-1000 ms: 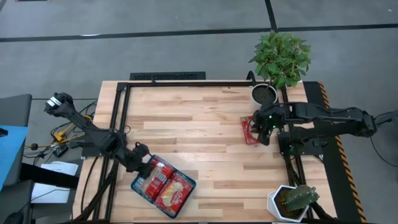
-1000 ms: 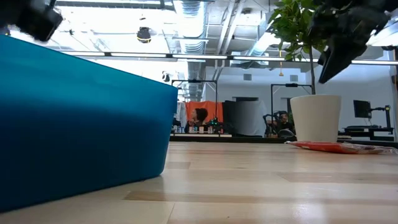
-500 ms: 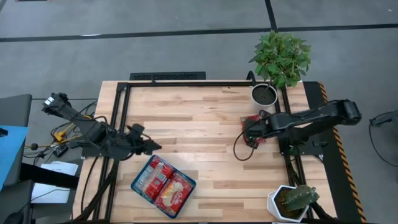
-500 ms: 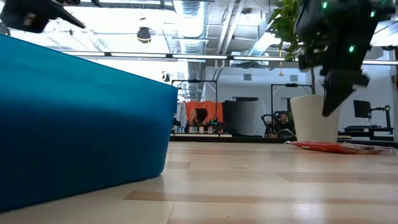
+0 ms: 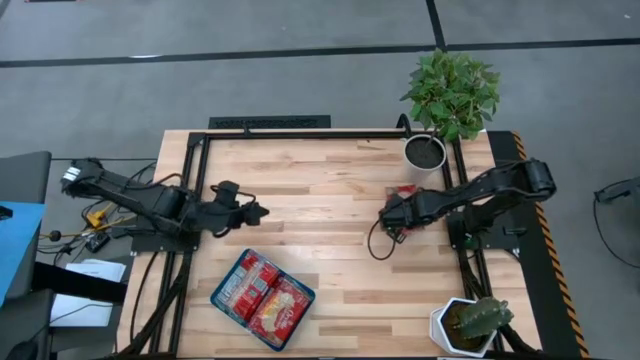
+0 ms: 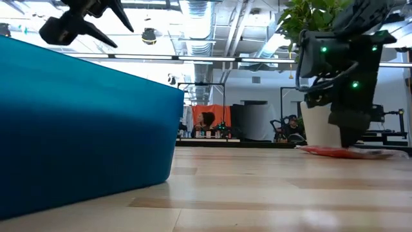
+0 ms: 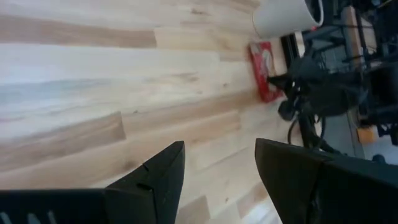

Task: Sort popcorn bags into baskets
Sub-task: Put the red popcorn bag into the blue bin

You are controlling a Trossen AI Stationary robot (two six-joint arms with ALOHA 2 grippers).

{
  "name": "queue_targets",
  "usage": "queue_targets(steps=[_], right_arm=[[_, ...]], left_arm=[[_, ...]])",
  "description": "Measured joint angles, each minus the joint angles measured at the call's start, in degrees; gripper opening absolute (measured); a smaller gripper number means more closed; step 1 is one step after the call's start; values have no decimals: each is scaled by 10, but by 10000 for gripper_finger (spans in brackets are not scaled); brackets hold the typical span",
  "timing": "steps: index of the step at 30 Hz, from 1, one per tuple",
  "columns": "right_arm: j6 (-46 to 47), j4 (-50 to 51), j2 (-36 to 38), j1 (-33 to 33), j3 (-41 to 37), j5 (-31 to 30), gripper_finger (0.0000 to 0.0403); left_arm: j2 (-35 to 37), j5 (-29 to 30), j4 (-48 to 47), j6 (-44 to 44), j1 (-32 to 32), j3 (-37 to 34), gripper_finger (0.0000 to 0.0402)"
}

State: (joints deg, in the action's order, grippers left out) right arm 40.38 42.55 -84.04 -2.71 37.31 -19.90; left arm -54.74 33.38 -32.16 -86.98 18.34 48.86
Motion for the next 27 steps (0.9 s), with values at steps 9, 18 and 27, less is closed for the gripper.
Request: queue_targets(steps=[9, 18, 27], right_arm=[[-63, -133, -27, -7, 54, 60, 18], [-170, -419, -17, 39, 73, 187, 19], [-109, -48, 50, 40, 101, 20, 8]], left_arm=[[-38, -32, 18, 34, -62, 0, 183], [-129, -90, 90, 79, -116, 0, 183], [-224, -177, 280, 157, -155, 0, 183]])
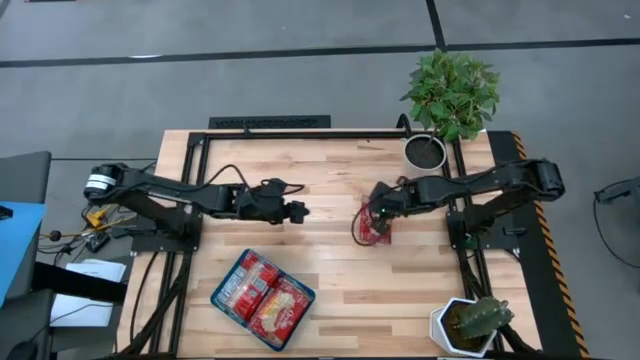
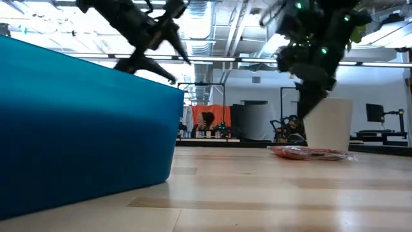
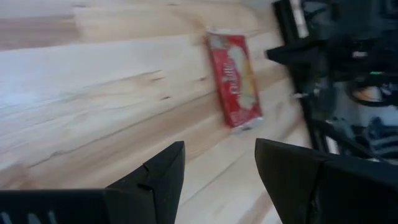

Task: Sort popcorn bags into baskets
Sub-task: Put the red popcorn bag into the blue bin

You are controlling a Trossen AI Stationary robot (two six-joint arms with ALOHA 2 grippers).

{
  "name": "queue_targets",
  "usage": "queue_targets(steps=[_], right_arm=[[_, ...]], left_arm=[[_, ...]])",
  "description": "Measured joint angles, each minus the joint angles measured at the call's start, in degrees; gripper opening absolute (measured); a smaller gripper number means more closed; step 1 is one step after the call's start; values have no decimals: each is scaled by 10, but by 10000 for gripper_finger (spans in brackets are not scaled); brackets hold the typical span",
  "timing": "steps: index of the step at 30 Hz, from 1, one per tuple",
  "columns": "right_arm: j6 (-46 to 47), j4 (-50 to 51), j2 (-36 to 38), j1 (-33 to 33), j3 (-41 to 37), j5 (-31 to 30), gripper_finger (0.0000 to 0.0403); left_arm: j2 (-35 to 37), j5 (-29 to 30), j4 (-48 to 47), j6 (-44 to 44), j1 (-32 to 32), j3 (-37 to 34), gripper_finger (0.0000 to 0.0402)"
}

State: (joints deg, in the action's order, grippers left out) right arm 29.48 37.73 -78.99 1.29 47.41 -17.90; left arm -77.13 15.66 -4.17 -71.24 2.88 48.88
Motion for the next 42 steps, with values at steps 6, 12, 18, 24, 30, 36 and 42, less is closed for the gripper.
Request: queue_targets(steps=[6, 12, 18, 24, 30, 36, 42], right_arm=[[71, 61, -17, -27, -50, -30, 27], [78, -3, -63, -46, -80, -24, 11], [46, -66, -119, -47, -67, -2, 17], [-15, -93, -152, -38, -21, 0, 28], [-77, -180, -153, -30, 0, 41, 11], [-110, -220, -147, -30, 18, 67, 21], [-109, -196, -107, -31, 22, 61, 28]], left_arm=[[-42, -37, 37, -2, -14, 0, 183], [-71, -50, 76, -4, -20, 1, 183], [-82, -48, 83, -6, -26, 0, 183], [-95, -45, 82, -8, -40, 1, 183], [-125, -47, 92, -10, -52, 0, 183], [-160, -54, 91, -4, -62, 0, 183], [-192, -82, 137, 53, -75, 0, 204]])
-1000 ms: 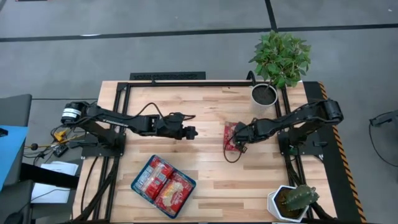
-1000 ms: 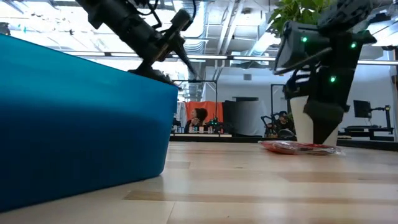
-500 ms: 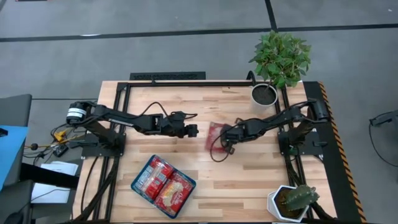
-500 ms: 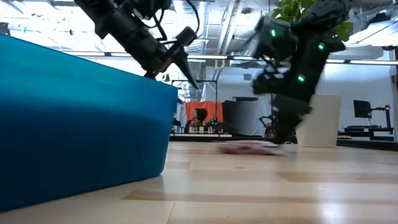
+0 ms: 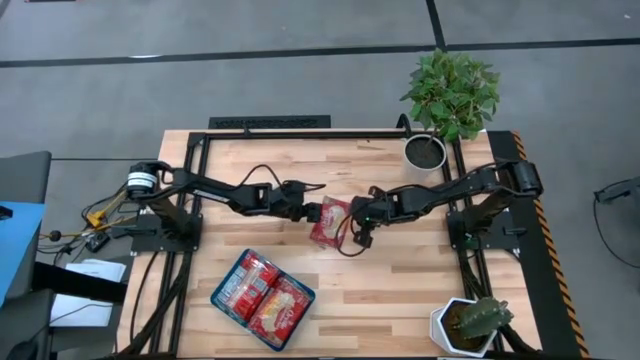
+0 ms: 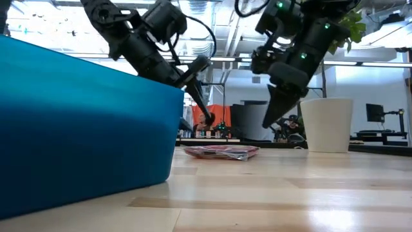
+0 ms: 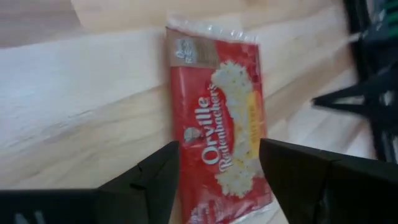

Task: Sort popcorn bags into baskets
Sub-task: Put the red popcorn bag into the blue bin

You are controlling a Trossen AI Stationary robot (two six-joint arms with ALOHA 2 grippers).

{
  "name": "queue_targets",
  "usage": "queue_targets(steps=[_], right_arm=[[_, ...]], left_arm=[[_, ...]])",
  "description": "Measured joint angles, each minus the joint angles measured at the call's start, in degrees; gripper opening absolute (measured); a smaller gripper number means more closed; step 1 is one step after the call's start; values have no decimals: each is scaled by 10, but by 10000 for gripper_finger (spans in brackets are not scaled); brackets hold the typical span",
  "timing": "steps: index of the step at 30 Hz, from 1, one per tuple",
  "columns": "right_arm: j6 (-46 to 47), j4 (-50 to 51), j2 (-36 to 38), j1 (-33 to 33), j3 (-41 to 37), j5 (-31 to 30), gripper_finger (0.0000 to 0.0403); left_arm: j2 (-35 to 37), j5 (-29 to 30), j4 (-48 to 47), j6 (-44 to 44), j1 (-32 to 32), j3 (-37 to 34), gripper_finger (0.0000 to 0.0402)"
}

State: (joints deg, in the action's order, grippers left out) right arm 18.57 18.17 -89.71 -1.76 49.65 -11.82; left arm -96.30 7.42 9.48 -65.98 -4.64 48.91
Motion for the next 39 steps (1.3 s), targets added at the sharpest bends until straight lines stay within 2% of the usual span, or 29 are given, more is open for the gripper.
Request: queue_targets(steps=[5, 11, 16, 24, 33, 39], right_arm=[[0, 30, 4, 0, -2, 0, 17], [3, 17, -13, -1, -3, -1, 22], [4, -8, -54, -4, -4, -2, 30], [-9, -93, -115, -8, 3, 13, 15], [-35, -109, -134, 0, 16, 27, 31], [-54, -122, -134, 3, 16, 30, 20]], left_arm=[[-31, -47, 13, 25, -11, -1, 255], [-62, -59, 46, 19, -14, 0, 295], [-70, -72, 69, 19, -14, -2, 296], [-77, -68, 70, 18, -14, -1, 295], [-122, -100, 122, -19, -14, 2, 295], [-124, -102, 126, -34, -14, 2, 292]])
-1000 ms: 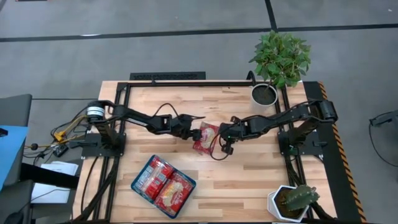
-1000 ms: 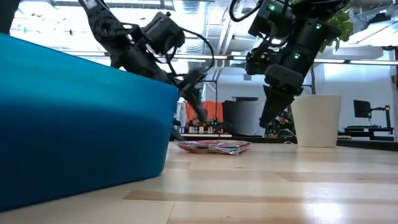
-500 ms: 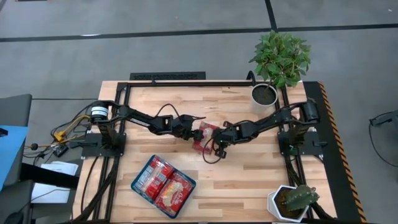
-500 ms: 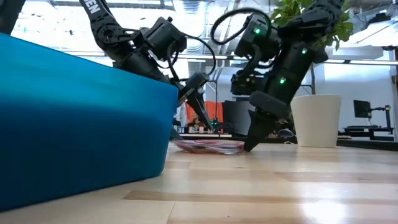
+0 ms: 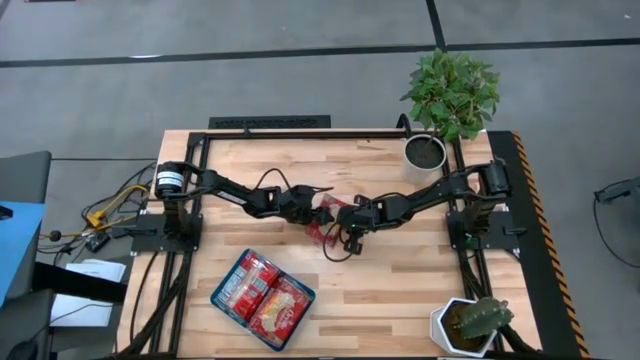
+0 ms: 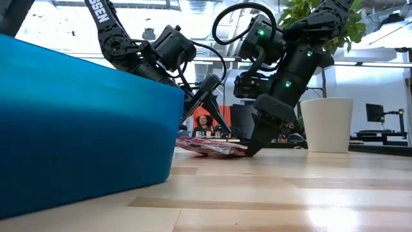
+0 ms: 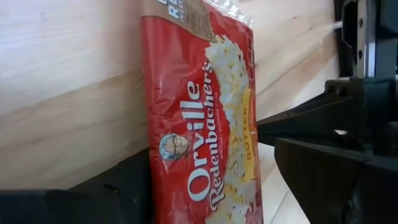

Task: Sort popcorn bags into baskets
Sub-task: Put the red popcorn bag into the blue bin

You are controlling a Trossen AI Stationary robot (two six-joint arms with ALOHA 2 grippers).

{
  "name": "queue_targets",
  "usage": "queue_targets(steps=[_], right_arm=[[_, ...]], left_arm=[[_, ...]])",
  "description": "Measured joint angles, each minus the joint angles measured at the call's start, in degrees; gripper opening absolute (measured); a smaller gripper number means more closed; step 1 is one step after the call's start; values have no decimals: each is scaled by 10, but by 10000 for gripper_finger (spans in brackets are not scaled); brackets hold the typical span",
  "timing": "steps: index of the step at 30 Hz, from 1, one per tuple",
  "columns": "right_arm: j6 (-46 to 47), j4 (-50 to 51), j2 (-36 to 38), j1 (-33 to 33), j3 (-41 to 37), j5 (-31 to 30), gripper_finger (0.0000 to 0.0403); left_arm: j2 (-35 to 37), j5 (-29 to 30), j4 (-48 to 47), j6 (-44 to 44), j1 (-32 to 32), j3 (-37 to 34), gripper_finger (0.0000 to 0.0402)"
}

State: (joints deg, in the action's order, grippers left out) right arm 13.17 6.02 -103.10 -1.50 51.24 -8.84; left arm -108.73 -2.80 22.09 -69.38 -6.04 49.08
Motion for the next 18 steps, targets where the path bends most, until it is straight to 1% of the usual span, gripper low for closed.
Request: queue_targets(steps=[3, 5, 9, 15, 16, 18], right_arm=[[-2, 4, 4, 0, 0, 0, 16], [-10, 8, 9, 0, 0, 0, 17], [-12, 33, 34, 1, 0, 0, 28], [-28, 86, 105, 2, 0, -1, 26], [-30, 95, 120, 2, 0, -3, 23], [-31, 114, 152, 2, 0, -5, 18]], left_arm=[[0, -4, -2, -17, -1, 0, 269], [0, -4, -3, -23, -1, 0, 242], [0, -3, -4, -33, 0, 0, 169], [0, -1, 6, -31, 0, 0, 38], [0, -5, 16, -26, 0, -1, 22], [-1, -15, 38, -27, 0, -1, 13]])
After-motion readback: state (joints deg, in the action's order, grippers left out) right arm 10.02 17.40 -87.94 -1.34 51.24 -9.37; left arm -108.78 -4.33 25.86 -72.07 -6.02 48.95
